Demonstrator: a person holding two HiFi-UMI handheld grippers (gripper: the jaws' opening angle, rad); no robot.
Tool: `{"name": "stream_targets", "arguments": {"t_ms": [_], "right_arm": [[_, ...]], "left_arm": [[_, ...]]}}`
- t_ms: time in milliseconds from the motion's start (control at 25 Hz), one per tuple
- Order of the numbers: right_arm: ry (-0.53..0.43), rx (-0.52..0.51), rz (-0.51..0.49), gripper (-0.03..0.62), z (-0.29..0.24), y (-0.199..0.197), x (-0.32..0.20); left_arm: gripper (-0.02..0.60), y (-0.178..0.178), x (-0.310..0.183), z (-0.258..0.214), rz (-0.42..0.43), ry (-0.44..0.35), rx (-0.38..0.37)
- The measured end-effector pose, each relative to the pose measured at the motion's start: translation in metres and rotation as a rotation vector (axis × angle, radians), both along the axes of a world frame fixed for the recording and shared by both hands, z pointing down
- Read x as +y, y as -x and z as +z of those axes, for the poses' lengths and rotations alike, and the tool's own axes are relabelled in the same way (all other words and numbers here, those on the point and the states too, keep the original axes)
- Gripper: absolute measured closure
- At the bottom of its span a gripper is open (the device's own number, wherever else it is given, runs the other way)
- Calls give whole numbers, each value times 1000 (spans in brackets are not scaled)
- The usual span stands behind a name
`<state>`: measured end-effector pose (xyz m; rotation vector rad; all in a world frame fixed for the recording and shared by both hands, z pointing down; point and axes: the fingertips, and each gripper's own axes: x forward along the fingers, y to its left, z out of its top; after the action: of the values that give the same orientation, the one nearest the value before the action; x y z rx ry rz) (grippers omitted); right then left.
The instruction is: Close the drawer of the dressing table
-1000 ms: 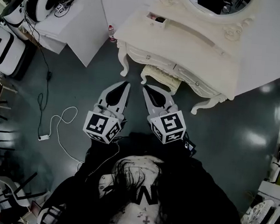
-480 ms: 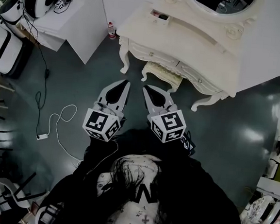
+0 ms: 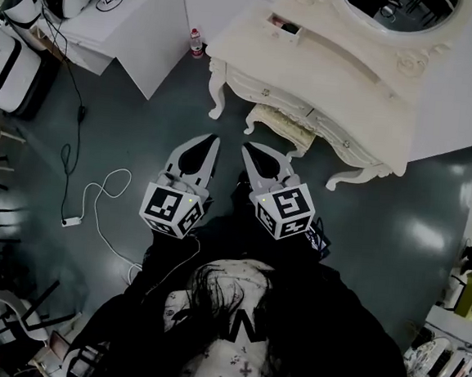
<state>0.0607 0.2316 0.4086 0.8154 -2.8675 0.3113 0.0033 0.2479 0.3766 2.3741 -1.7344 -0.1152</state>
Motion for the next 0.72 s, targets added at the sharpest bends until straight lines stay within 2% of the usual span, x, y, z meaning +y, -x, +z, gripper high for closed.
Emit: {"name": "stream_targets", "arguments": {"t_ms": [400, 720], "right_arm": [[13, -13, -20, 586, 2, 27, -101], [33, -32, 31, 586, -2, 18, -199]], "left_arm": [[581, 36, -94, 1, -46, 12, -18], [581, 29, -184, -6, -15, 27, -33]]}}
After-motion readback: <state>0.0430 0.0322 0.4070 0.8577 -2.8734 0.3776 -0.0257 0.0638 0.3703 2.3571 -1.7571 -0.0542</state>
